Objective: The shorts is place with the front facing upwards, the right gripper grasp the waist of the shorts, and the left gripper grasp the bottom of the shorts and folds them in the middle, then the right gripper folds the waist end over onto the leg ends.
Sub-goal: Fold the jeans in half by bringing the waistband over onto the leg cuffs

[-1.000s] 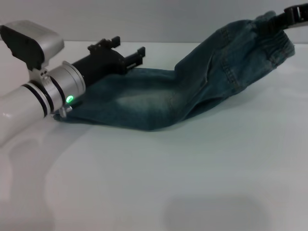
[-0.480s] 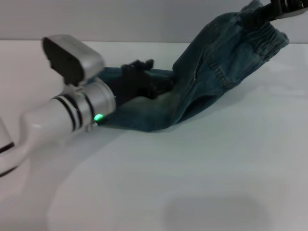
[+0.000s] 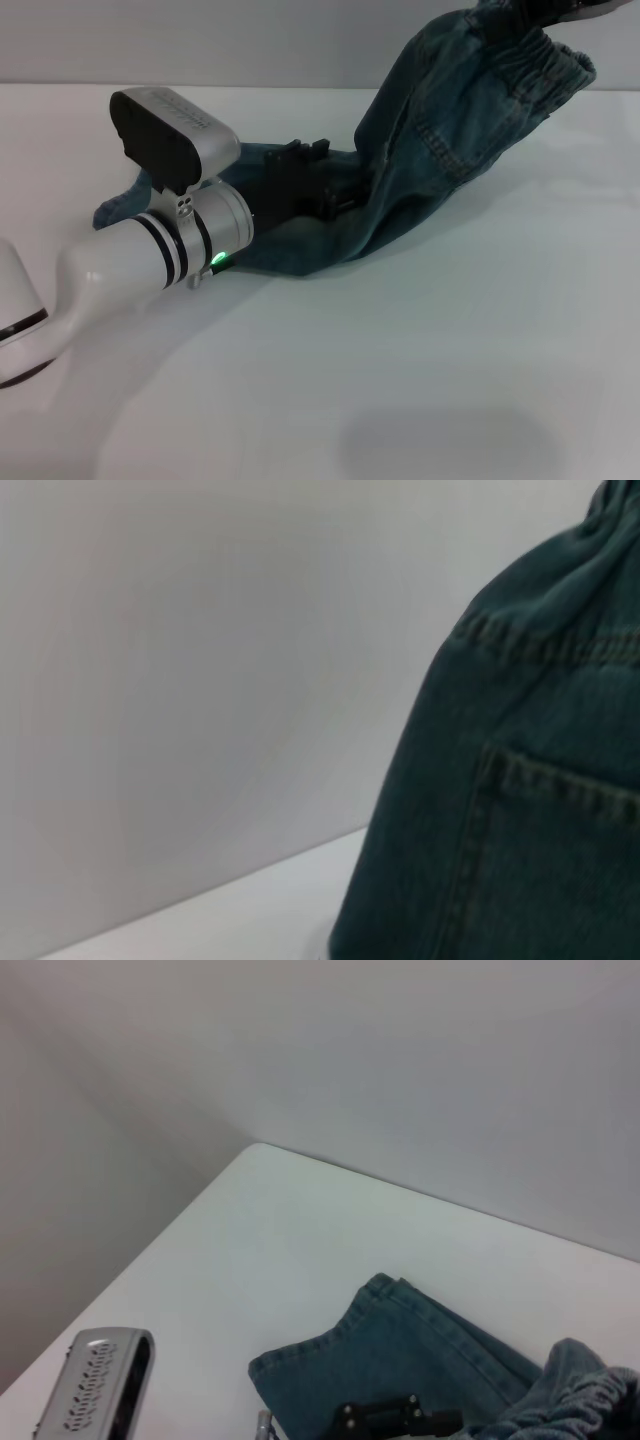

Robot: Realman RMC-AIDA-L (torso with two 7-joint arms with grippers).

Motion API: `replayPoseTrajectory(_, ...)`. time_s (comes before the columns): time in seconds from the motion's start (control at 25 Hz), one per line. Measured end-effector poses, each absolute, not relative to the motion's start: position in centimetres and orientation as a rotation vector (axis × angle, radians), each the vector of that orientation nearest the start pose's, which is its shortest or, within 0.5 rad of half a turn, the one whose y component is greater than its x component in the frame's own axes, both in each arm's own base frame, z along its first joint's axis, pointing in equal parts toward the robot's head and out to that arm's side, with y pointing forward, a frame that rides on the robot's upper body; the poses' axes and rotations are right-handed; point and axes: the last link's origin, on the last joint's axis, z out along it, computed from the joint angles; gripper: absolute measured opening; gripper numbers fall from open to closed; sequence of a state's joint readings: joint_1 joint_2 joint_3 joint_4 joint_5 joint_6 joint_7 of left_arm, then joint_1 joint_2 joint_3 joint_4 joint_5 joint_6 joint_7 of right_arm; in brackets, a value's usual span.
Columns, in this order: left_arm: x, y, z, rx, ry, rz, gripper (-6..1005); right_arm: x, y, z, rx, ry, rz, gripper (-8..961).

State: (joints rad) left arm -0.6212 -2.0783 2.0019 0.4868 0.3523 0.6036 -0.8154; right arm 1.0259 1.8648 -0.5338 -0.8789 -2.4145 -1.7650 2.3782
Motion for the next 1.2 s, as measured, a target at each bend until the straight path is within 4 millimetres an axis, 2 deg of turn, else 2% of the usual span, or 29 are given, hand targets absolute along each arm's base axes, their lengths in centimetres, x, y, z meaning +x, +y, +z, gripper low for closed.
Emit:
replayPoseTrajectory(0.4, -21.8, 37.1, -11.7, -2.379, -0.582, -0.551, 765, 11.8, 43.6, 12.8, -2.679, 1.168, 0.357, 52)
replayPoseTrajectory(0.84, -19.8, 35.8, -12.7, -2.439, -0.537, -0.607, 766, 10.3, 43.3, 12.4, -2.751, 1.128, 0.396, 52)
replayPoseTrajectory(1.2, -18.4, 34.9, -13.6, -2.498, -0.488, -0.632, 766, 10.1, 43.3, 12.5, -2.757, 1.119, 0.397, 48)
